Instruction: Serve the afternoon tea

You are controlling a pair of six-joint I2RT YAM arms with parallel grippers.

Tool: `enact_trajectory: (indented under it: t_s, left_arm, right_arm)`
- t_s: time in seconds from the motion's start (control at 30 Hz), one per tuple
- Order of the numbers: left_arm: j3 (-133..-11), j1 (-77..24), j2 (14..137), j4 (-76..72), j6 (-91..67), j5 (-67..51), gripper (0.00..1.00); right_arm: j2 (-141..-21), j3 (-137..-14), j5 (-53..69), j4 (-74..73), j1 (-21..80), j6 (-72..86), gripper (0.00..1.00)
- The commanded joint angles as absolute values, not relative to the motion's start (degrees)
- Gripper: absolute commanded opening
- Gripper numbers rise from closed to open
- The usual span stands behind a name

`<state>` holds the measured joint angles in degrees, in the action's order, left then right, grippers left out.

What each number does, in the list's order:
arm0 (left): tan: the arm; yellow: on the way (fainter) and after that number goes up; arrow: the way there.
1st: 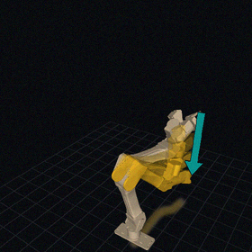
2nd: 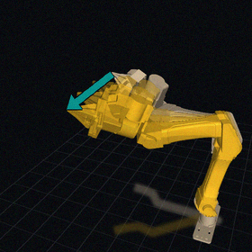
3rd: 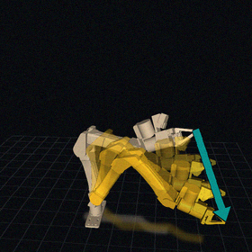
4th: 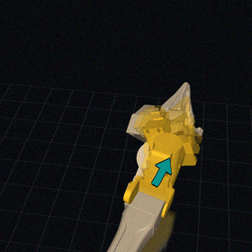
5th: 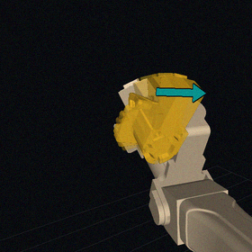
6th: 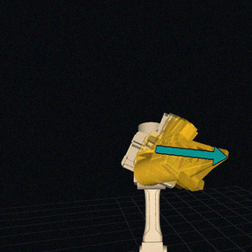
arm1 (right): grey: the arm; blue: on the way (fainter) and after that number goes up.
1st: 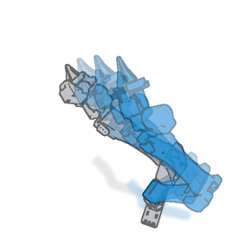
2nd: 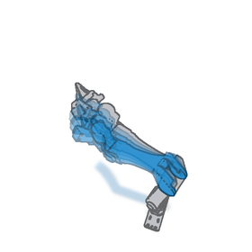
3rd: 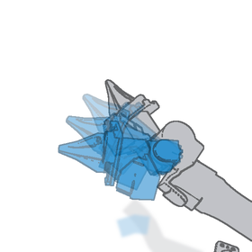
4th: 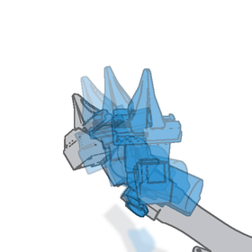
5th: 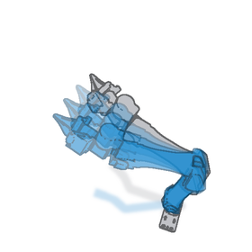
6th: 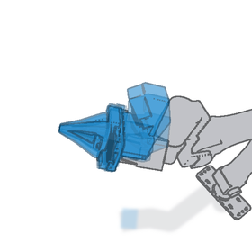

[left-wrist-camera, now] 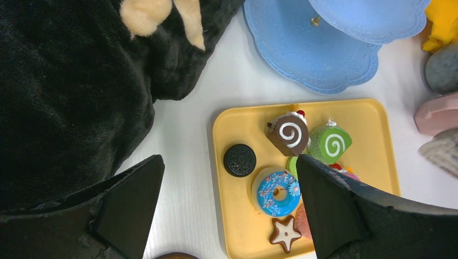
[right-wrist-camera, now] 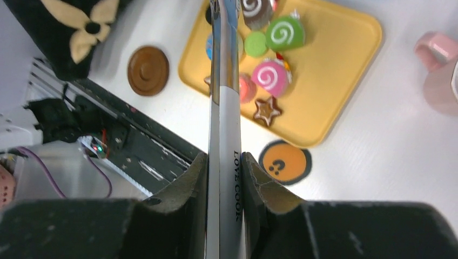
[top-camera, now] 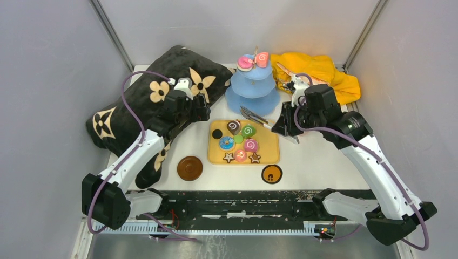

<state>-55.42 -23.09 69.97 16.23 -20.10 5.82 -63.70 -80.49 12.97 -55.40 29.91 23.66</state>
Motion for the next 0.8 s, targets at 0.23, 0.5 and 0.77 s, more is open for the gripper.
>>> enact_trajectory:
  t_s: [0.23,0.5,0.77]
  left_arm:
    - [-54.99,-22.85,68.73,14.60,-21.54,3.71,0.99]
    - [-54.56,-22.77,68.35,14.68,-21.97,2.72,0.99]
    - [-54.88,-22.81,69.54,14.10,-22.58,1.86,0.99]
  right_arm:
    - [-52.64,-68.07,-6.47,-62.69,29.84,30.35,0.12]
    - [-49.67,-57.79,-9.41,-58.88,27.03,35.76,0.12]
    - [-45.63,-48.66,-9.48,-50.22,22.98,37.68,0.13]
